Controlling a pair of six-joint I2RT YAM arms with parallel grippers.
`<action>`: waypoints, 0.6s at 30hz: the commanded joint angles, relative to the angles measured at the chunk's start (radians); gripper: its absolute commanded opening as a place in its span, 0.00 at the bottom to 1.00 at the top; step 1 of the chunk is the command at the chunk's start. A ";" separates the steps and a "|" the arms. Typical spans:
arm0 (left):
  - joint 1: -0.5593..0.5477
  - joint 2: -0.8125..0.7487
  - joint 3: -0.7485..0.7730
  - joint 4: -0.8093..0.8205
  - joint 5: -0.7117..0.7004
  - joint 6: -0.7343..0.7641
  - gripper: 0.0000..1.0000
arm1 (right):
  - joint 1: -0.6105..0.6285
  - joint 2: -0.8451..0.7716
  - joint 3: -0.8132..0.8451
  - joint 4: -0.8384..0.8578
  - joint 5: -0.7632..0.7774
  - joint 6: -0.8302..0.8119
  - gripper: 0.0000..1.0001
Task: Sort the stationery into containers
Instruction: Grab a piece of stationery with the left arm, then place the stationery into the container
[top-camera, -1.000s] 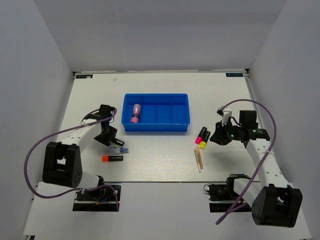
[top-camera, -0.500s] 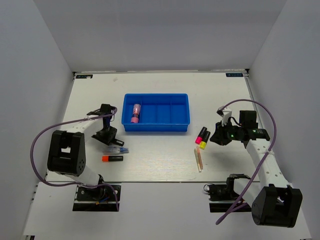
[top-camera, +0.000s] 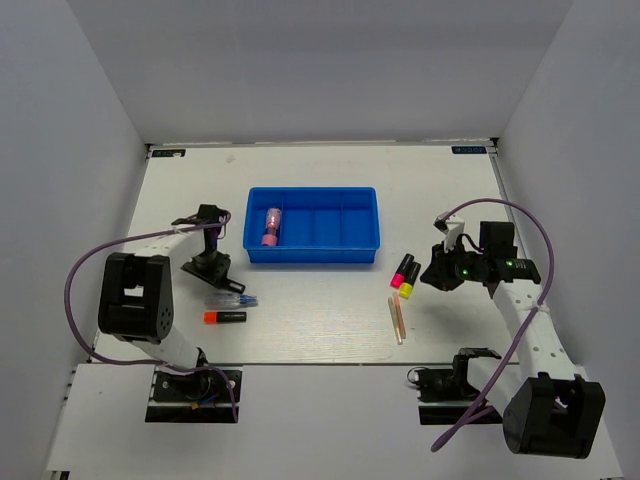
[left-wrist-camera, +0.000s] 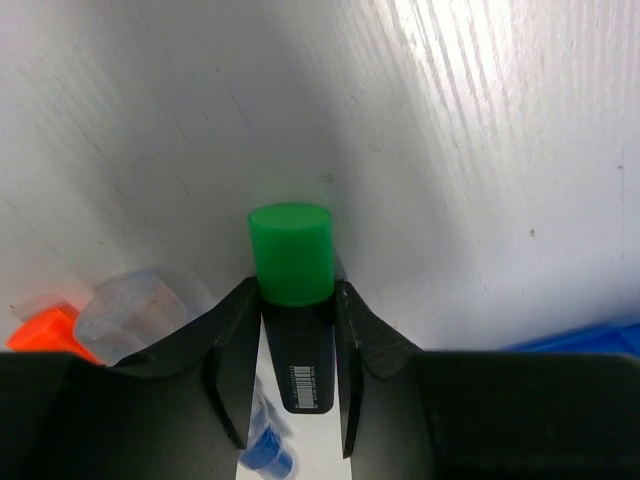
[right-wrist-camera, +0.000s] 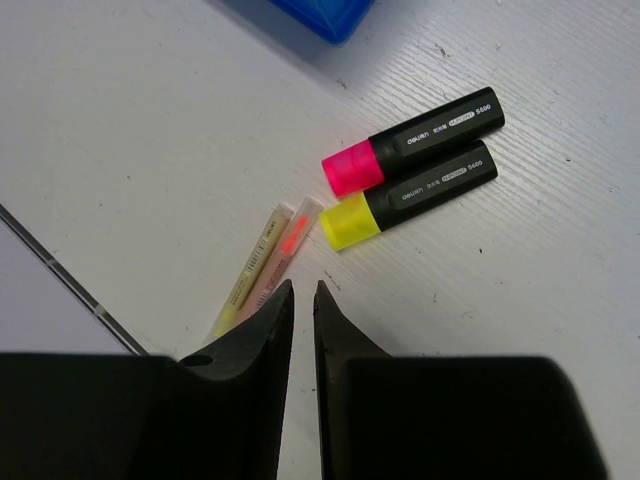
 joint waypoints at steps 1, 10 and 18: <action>0.037 -0.001 0.011 0.009 -0.021 0.022 0.02 | -0.007 -0.021 0.019 0.008 -0.001 -0.009 0.17; 0.019 -0.186 0.275 -0.042 -0.121 0.358 0.00 | -0.006 -0.021 0.022 -0.006 -0.027 -0.027 0.00; -0.093 -0.066 0.381 0.226 0.469 0.634 0.00 | -0.003 -0.012 0.028 -0.012 -0.028 -0.030 0.68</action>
